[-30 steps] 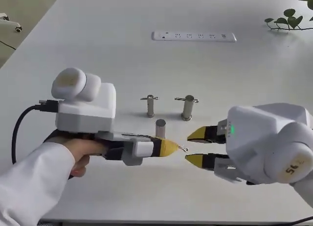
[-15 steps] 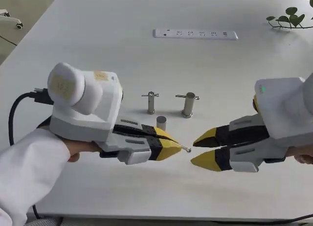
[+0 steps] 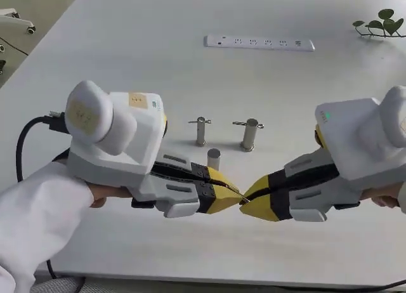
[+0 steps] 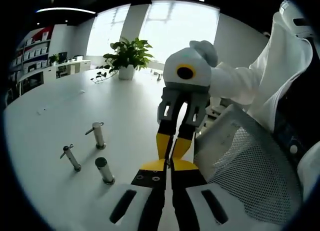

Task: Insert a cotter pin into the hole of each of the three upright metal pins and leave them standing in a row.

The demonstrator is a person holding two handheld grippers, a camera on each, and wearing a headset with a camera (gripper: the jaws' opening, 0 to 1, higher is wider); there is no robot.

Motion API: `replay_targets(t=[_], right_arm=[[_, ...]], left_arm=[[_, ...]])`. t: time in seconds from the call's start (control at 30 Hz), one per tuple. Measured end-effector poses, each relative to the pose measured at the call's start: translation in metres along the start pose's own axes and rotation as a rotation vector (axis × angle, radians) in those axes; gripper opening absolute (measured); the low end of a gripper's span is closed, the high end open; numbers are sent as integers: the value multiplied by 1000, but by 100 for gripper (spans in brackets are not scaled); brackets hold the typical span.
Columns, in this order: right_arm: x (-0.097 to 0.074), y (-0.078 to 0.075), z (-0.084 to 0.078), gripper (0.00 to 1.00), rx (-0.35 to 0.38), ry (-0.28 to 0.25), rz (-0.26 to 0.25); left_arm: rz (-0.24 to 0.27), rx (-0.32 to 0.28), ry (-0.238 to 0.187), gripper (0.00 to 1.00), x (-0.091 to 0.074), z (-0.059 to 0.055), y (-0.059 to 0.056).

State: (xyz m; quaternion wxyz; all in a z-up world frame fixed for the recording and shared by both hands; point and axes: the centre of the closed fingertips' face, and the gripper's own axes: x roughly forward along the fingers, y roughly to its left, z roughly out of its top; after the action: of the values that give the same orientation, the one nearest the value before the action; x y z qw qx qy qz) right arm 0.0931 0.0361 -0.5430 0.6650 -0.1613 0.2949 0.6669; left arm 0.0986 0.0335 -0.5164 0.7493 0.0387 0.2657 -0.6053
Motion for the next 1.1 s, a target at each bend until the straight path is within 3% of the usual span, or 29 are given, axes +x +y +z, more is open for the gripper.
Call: replay_targets(t=[0.03, 0.1, 0.27, 0.33, 0.43, 0.5, 0.53, 0.57, 0.63, 0.73, 0.87, 0.93, 1.07, 1.1], right_arm=[[0, 0, -1, 0, -3, 11, 1], [0, -1, -3, 0, -28, 26, -3], [-3, 1, -4, 0, -66, 55, 10], [-4, 2, -3, 0, -70, 63, 10], [-6, 4, -3, 0, -93, 84, 5], [-7, 1, -5, 0, -99, 91, -1], [-10, -7, -3, 0, -91, 74, -29], [-11, -10, -3, 0, -85, 69, -41], [-18, -28, -4, 0, -45, 67, -108], [-29, -53, -12, 0, -42, 123, -204], [-34, -67, -14, 0, -64, 163, -240], [-34, -73, -16, 0, -90, 197, -246], [-29, -77, -16, 0, -118, 234, -228], [-28, -77, -16, 0, -123, 241, -220]], left_arm=[[-4, -58, 20, 0, 0, -4, -1], [-3, -17, 19, 1, 1, -5, 1], [-24, -9, 41, 1, 2, -11, -2], [-21, -17, 41, 1, 3, -11, -2], [2, 32, 44, 1, 4, -11, 3], [41, 85, 5, 5, 5, -5, 10], [49, 144, -18, 10, 4, -1, 12], [65, 155, -27, 16, 3, 0, 14], [105, 133, -37, 29, 0, 0, 23], [216, 93, -74, 43, -4, 3, 44], [365, 45, -106, 49, -7, 0, 73], [411, 24, -116, 50, -7, -2, 84], [457, 7, -32, 40, -2, -21, 97], [453, 4, -43, 38, 0, -21, 97]])
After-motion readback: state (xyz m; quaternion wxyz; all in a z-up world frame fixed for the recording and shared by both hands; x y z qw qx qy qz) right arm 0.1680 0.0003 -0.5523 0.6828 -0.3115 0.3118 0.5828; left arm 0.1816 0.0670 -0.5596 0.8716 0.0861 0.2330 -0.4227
